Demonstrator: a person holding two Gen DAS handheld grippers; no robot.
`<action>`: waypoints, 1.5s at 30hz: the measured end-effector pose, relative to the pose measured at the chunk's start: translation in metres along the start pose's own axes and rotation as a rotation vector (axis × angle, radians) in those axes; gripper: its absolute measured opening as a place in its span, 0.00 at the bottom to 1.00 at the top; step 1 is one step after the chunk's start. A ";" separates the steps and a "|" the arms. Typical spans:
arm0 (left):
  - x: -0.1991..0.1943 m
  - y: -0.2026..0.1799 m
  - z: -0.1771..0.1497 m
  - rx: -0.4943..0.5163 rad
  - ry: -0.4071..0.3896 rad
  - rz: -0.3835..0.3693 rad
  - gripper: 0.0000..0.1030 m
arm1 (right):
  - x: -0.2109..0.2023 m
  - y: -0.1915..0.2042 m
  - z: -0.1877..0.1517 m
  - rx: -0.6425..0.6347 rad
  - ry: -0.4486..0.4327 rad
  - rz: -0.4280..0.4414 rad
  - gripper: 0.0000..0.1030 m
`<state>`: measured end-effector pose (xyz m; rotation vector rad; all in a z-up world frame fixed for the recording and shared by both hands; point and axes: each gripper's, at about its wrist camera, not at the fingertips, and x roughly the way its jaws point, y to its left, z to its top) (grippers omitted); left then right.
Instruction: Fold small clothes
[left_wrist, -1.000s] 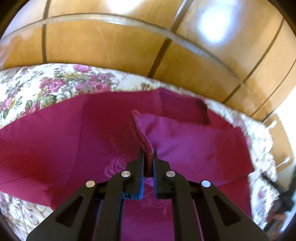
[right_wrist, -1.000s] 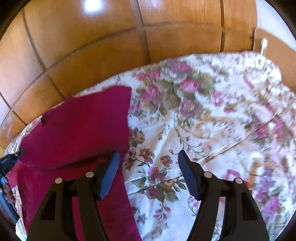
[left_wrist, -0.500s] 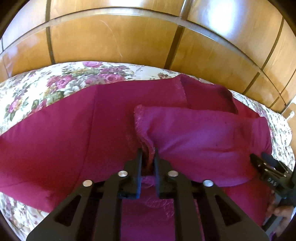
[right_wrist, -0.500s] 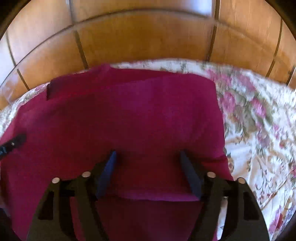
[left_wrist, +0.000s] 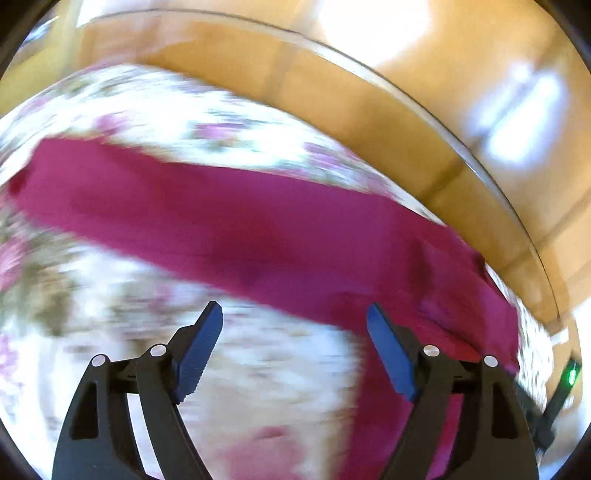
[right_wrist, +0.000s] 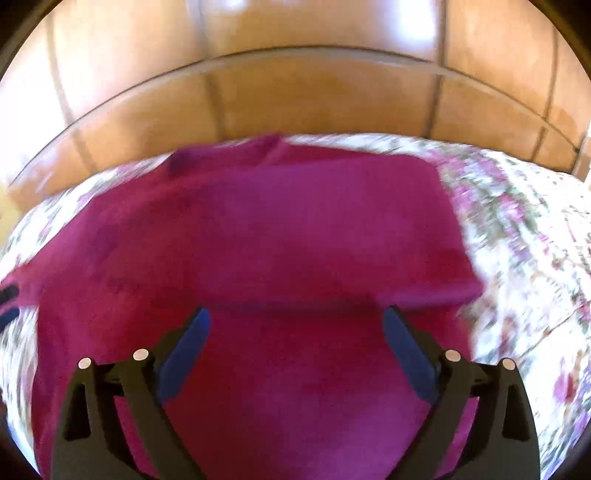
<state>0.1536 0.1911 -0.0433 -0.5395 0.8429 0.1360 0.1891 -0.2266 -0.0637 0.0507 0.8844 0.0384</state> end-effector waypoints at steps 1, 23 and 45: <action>-0.008 0.023 0.004 -0.049 -0.017 0.032 0.77 | 0.001 0.010 -0.008 -0.027 0.007 0.007 0.94; -0.022 0.247 0.091 -0.514 -0.114 0.185 0.28 | 0.012 0.028 -0.038 -0.054 -0.006 0.014 0.98; 0.015 -0.088 0.009 0.202 0.019 -0.241 0.08 | 0.011 0.023 -0.039 -0.040 -0.020 0.038 0.98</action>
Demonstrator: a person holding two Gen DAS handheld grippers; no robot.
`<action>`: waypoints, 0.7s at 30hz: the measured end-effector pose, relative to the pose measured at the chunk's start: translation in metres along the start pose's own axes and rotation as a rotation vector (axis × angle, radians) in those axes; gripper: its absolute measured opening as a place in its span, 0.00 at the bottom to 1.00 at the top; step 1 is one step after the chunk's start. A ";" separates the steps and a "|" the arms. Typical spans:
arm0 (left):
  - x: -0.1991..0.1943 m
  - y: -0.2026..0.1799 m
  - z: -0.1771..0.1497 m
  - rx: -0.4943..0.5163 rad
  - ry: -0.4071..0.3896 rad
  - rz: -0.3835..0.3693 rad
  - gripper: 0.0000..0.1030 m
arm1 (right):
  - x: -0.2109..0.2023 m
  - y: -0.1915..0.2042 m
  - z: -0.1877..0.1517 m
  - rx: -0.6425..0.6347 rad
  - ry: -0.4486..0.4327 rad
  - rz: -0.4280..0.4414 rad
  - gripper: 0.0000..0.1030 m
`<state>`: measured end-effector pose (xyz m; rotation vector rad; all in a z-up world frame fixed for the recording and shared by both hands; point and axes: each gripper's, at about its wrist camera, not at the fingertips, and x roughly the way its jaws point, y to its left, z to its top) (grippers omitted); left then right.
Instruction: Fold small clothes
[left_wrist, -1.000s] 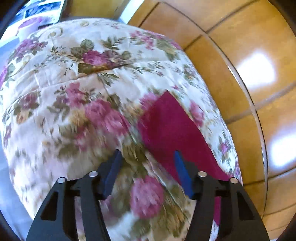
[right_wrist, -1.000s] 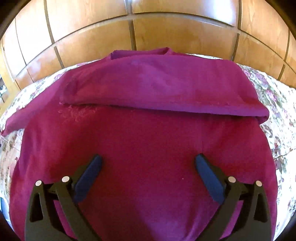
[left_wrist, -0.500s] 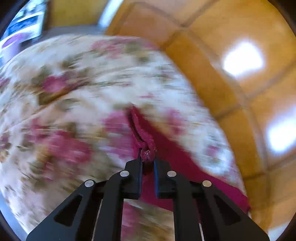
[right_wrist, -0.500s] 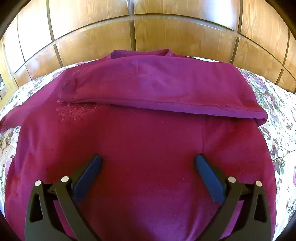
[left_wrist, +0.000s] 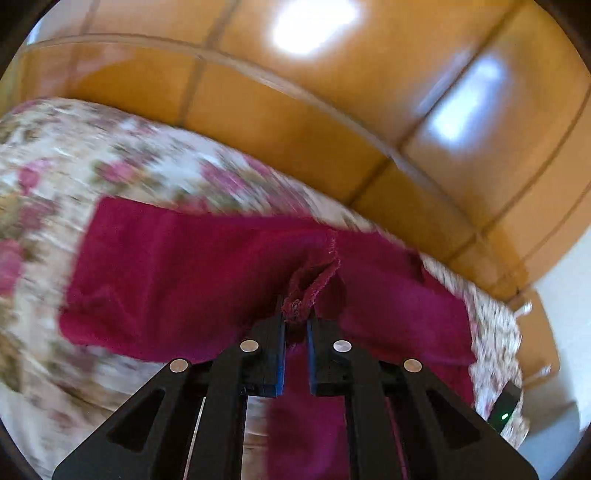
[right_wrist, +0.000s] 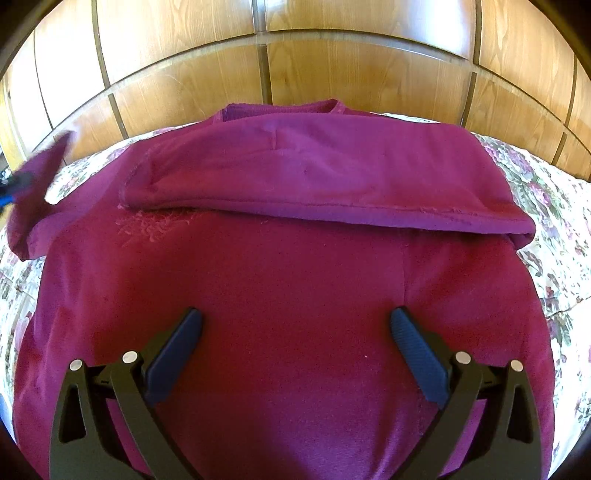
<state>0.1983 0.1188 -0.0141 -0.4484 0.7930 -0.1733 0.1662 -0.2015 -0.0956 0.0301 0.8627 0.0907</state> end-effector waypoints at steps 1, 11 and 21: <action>0.007 -0.010 -0.006 0.022 0.014 0.016 0.08 | 0.000 0.000 0.000 0.002 -0.001 0.002 0.98; -0.014 -0.024 -0.076 0.144 -0.003 0.138 0.67 | -0.003 -0.002 0.005 0.019 0.011 0.026 0.98; -0.036 -0.026 -0.159 0.188 0.053 0.064 0.68 | 0.020 0.075 0.068 0.109 0.199 0.614 0.68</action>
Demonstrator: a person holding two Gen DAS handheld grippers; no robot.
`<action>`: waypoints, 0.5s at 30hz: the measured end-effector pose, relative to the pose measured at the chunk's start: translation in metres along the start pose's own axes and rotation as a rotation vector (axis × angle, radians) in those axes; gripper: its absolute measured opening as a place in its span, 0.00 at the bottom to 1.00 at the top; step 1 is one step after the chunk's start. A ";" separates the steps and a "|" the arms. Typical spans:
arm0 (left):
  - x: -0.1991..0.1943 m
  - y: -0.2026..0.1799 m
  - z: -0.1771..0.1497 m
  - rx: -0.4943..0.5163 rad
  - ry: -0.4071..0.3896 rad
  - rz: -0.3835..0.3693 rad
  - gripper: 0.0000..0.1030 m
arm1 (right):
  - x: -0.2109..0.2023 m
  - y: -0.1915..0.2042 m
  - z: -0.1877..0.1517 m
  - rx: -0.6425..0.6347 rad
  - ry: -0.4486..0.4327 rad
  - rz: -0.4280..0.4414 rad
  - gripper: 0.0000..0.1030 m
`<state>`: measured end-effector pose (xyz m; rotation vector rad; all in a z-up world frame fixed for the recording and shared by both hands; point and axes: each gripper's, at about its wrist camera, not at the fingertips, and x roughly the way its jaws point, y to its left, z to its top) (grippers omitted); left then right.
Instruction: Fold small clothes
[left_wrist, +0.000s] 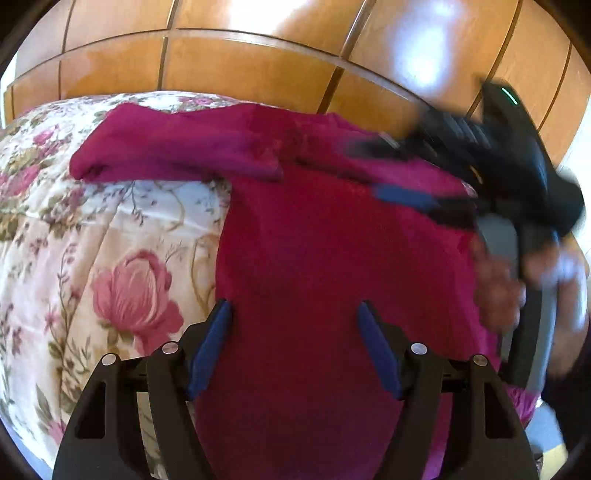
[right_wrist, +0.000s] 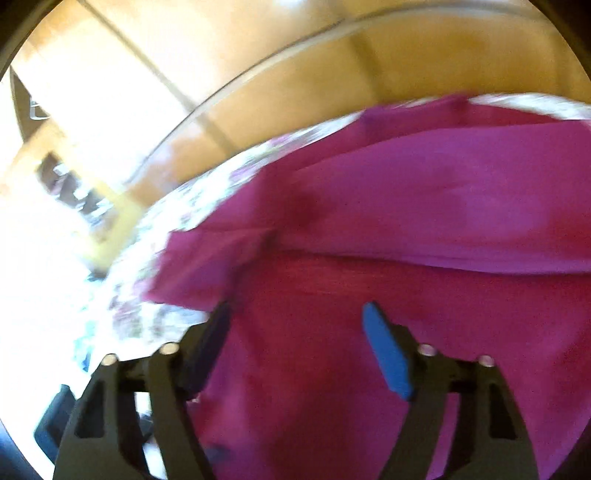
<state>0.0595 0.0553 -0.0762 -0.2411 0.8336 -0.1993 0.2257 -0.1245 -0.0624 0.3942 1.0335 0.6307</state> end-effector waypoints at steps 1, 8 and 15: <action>0.000 0.000 -0.001 0.002 -0.003 0.000 0.68 | 0.014 0.005 0.006 0.006 0.036 0.016 0.69; 0.006 -0.006 -0.010 0.065 -0.018 0.020 0.75 | 0.079 0.029 0.035 0.026 0.143 -0.005 0.44; 0.008 -0.014 -0.014 0.093 -0.022 0.040 0.78 | 0.017 0.076 0.045 -0.157 -0.013 -0.077 0.07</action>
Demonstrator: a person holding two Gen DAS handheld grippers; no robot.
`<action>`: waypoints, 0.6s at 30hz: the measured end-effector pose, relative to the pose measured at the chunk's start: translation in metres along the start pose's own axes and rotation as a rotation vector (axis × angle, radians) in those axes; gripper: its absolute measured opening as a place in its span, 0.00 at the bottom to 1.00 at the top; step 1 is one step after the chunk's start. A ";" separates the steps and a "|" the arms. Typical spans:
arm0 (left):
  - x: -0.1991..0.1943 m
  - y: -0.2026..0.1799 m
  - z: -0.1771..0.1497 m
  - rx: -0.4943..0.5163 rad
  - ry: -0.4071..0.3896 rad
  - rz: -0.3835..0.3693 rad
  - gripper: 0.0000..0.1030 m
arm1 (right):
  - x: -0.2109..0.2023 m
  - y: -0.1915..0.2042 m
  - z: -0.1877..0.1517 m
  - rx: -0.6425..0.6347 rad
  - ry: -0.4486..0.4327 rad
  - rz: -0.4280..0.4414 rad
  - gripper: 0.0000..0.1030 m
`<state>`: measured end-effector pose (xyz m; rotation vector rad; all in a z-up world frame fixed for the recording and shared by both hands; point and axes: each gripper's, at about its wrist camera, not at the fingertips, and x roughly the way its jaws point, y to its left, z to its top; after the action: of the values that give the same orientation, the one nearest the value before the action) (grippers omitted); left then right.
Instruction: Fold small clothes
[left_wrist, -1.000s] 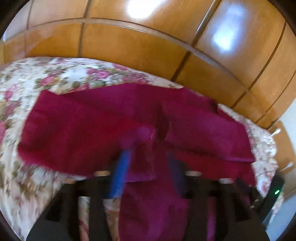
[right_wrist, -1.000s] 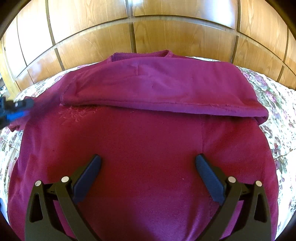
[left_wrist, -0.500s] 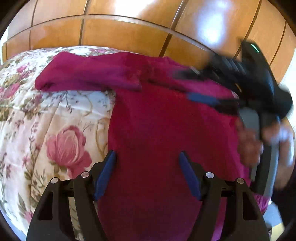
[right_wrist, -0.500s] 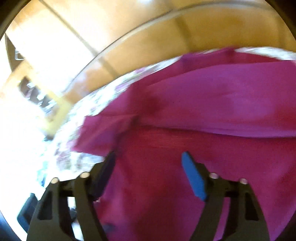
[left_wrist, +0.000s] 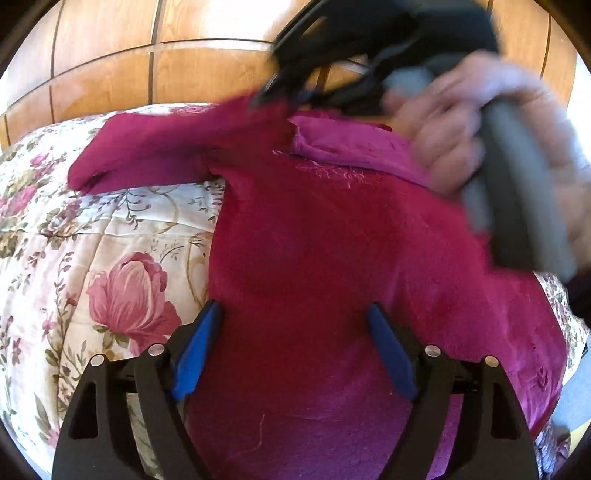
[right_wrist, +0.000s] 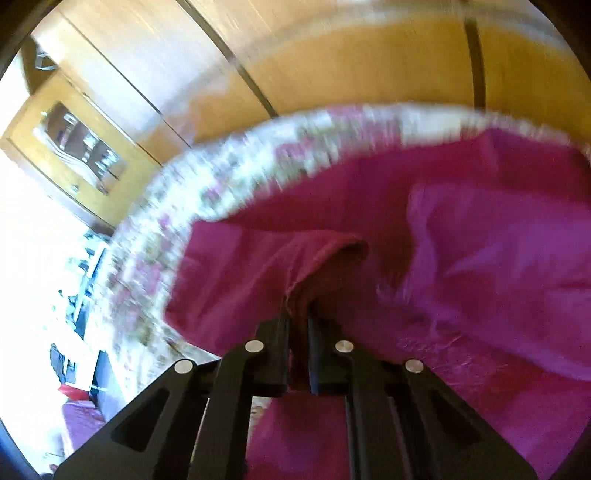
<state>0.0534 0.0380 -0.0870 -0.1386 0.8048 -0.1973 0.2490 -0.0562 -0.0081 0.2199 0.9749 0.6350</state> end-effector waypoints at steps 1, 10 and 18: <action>0.000 -0.001 0.000 0.001 0.001 0.002 0.78 | -0.023 0.000 0.006 -0.009 -0.055 -0.006 0.07; 0.006 -0.007 0.006 -0.001 0.011 0.023 0.78 | -0.152 -0.066 0.022 0.055 -0.286 -0.150 0.07; 0.009 -0.008 0.009 0.010 0.031 0.039 0.78 | -0.174 -0.180 -0.018 0.279 -0.257 -0.324 0.07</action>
<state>0.0652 0.0282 -0.0854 -0.1105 0.8367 -0.1665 0.2375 -0.3051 0.0231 0.3716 0.8236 0.1662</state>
